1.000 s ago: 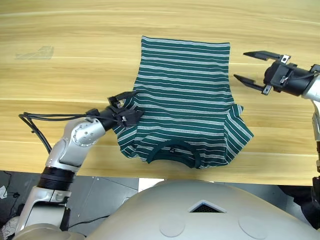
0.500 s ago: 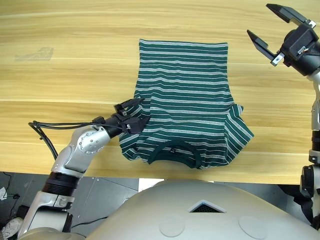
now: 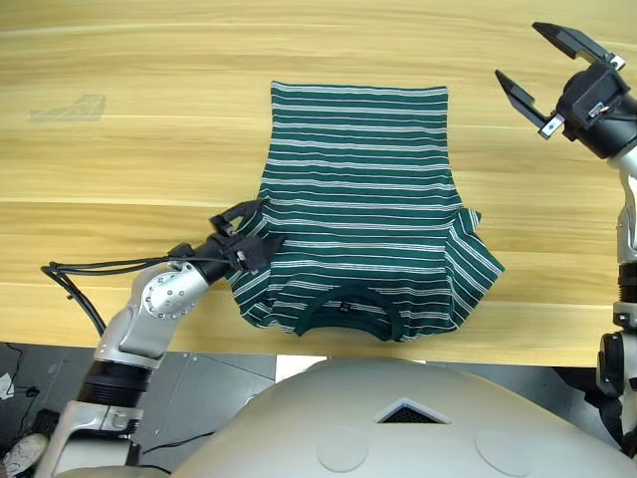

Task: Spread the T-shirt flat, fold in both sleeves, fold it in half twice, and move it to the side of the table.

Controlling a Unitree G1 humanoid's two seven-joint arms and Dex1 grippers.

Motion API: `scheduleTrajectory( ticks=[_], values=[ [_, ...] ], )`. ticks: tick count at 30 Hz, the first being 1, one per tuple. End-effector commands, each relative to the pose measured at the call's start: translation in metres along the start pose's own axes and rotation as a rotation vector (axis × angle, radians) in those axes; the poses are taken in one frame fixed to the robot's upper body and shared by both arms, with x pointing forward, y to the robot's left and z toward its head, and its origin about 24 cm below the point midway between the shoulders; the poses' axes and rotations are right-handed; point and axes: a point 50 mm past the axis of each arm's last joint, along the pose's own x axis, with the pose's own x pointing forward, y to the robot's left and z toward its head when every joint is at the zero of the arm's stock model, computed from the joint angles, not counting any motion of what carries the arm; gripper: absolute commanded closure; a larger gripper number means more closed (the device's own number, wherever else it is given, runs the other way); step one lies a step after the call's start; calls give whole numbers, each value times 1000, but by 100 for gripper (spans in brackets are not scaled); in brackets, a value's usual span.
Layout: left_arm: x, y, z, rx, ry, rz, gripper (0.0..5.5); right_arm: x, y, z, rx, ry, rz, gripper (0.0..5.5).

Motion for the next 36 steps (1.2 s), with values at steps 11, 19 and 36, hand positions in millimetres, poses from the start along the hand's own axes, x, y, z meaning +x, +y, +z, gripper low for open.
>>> scheduleTrajectory(
  ticks=[11,19,36],
  values=[
    [-63,23,29,-1186,-288,355,192,-17,-23,-10,11,64,-205,285],
    [-79,-41,-2,-1882,-67,842,192,-28,-35,-1,15,57,-347,285],
    [-73,-90,14,-2027,119,632,192,-22,-30,3,-1,68,-329,285]
  ],
)
